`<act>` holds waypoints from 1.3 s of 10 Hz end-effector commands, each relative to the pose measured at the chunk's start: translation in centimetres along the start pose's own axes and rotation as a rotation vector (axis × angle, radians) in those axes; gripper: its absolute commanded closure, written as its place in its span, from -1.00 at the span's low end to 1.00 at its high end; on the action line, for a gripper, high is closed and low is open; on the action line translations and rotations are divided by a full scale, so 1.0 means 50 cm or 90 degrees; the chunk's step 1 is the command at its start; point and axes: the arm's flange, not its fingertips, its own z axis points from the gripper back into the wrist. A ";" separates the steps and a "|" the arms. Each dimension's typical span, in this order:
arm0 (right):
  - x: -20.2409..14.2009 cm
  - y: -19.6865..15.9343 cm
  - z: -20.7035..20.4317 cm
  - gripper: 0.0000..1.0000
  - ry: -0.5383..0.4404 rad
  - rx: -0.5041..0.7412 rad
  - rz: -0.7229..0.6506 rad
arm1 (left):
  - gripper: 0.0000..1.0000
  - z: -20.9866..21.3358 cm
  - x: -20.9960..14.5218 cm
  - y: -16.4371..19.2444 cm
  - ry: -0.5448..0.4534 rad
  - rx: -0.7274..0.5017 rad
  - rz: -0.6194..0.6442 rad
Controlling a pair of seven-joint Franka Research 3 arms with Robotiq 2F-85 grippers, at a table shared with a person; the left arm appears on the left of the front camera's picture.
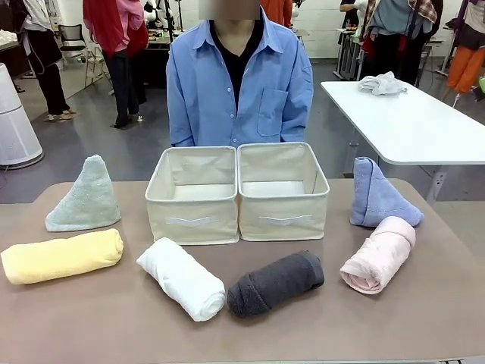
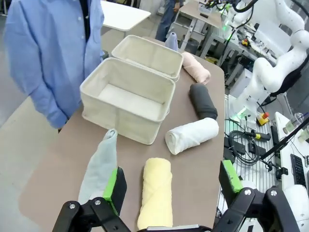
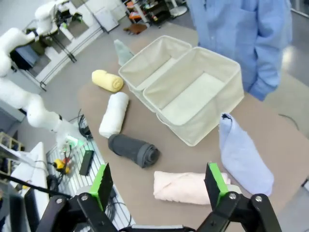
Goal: Sort the towels based on their folding style.
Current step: Pick up one triangle-folded towel and place it in the left Fabric basket.
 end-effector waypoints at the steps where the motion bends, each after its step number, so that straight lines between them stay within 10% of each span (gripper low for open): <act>1: -0.016 -0.010 0.015 -0.99 -0.003 0.012 0.024 | -1.00 0.027 0.006 0.005 -0.011 0.004 -0.009; 13: -0.042 -0.006 0.027 -0.99 0.023 0.001 0.040 | -1.00 0.065 -0.028 -0.009 -0.009 0.032 0.002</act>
